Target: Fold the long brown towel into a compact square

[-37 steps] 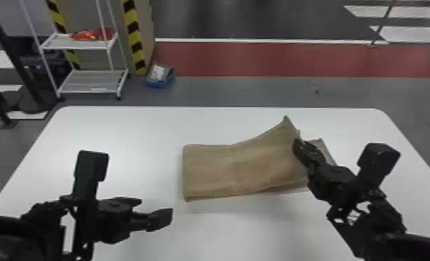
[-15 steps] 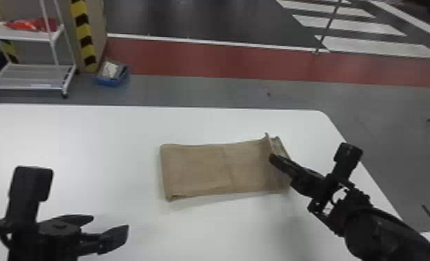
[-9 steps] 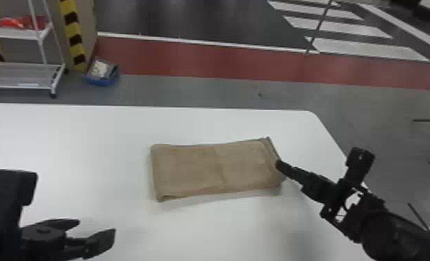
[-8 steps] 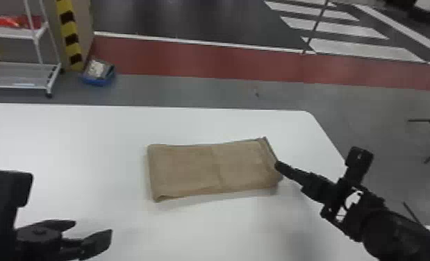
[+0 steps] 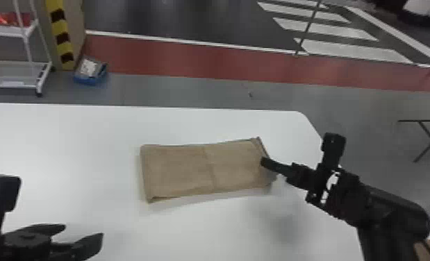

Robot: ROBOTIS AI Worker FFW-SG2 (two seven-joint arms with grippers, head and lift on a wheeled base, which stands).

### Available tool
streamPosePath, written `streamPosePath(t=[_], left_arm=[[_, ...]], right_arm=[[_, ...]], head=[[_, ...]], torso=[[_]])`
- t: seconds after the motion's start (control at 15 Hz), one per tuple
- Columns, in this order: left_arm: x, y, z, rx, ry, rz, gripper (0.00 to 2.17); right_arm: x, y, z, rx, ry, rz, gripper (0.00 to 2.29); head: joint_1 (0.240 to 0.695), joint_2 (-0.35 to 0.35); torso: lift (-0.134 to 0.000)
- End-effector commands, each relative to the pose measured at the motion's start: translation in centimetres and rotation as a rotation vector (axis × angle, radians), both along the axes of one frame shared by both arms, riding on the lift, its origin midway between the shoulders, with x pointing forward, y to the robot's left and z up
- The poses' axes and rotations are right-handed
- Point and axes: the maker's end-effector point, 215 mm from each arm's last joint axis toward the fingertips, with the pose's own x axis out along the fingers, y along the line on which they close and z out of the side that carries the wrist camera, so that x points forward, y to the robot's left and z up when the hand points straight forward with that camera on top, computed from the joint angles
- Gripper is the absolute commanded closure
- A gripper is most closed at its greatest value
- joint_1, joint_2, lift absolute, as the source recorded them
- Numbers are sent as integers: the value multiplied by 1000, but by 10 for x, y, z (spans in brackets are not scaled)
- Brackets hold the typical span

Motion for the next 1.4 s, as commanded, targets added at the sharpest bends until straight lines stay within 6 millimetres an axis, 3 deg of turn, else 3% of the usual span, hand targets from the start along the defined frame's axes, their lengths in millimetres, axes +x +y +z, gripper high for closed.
streamPosePath(t=[0.0, 0.2, 0.4, 0.6, 0.73, 1.0, 1.13, 1.33], left_arm=[[4, 0, 7, -2, -25, 0, 83], [23, -8, 33, -33, -143, 8, 83], [50, -15, 69, -135, -288, 103, 80], [90, 9, 114, -165, -532, 279, 80], [106, 31, 147, -166, -715, 424, 80], [109, 42, 119, -112, -712, 478, 80], [109, 44, 117, -110, -716, 481, 80], [108, 42, 119, -109, -726, 475, 80]], right_arm=[[7, 6, -13, -14, 22, 12, 211], [8, 12, -14, 4, 5, 29, 660], [-1, 18, -15, 39, -9, 42, 1335], [-1, 28, -7, 68, -42, 45, 1555], [-1, 29, 10, 112, -88, 28, 1595], [-10, 17, 46, 168, -171, 2, 1595], [-11, 14, 66, 200, -220, -8, 1595], [-7, 40, 110, 263, -325, 9, 1595]], head=[[695, -246], [695, -234], [695, -227], [695, -215], [695, -181], [695, -150], [695, -156], [695, -157]], torso=[[-123], [-123], [-123], [-123], [-123], [-123], [-123], [-123]])
